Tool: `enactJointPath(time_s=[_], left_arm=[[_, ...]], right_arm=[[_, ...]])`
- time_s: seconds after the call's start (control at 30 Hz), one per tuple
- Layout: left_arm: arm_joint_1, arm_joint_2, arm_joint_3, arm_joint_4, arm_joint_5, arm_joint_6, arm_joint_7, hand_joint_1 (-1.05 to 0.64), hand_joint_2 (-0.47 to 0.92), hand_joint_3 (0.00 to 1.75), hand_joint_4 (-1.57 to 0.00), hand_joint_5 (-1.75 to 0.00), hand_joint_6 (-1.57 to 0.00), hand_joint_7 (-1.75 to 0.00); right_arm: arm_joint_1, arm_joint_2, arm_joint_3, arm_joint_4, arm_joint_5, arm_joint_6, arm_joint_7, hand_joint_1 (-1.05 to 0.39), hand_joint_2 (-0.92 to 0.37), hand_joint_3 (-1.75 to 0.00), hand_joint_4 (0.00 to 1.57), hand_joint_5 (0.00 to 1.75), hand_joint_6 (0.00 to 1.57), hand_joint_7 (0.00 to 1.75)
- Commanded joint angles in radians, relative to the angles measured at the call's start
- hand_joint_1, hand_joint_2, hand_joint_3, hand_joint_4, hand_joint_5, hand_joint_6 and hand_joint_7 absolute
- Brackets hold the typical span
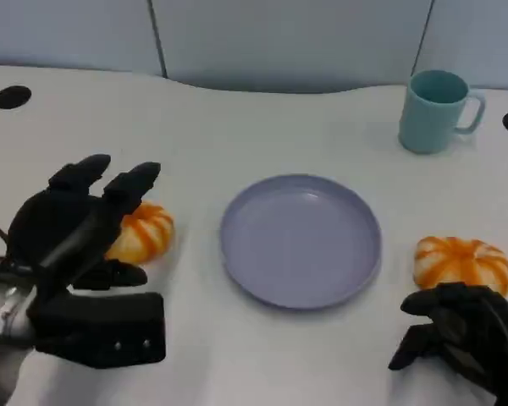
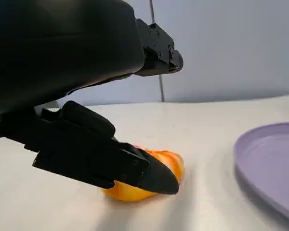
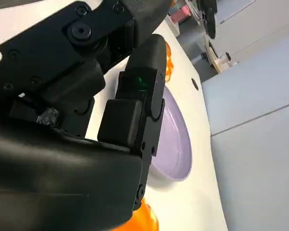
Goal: Grasp the bread from the table and place it into the plate.
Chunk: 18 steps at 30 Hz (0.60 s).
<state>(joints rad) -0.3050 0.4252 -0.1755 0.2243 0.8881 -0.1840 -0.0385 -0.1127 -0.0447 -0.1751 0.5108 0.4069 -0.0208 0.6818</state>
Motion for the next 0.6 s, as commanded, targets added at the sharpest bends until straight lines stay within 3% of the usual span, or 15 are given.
enactJointPath(time_s=[0.03, 0.3, 0.6], left_arm=[[-0.102, 0.030, -0.068, 0.121, 0.007, 0.063, -0.077, -0.83, 0.92, 0.03, 0.00, -0.04, -0.05, -0.01], [-0.350, -0.016, -0.216, 0.492, 0.010, 0.111, -0.084, -0.79, 0.92, 0.01, 0.00, 0.00, -0.01, 0.00], [-0.580, -0.145, -0.299, 0.954, -0.037, 0.103, 0.035, -0.70, 0.89, 0.00, 0.00, 0.00, -0.05, -0.01]], right_arm=[[-0.002, -0.008, -0.007, -0.001, 0.006, -0.011, 0.007, -0.97, -0.69, 0.00, 1.51, 0.47, 1.56, 0.01], [-0.009, -0.011, -0.016, 0.014, 0.015, -0.009, 0.023, -0.97, -0.68, 0.00, 1.50, 0.47, 1.56, 0.01], [-0.008, -0.018, -0.021, 0.018, 0.014, -0.009, 0.027, -0.98, -0.68, 0.00, 1.50, 0.47, 1.55, 0.00]])
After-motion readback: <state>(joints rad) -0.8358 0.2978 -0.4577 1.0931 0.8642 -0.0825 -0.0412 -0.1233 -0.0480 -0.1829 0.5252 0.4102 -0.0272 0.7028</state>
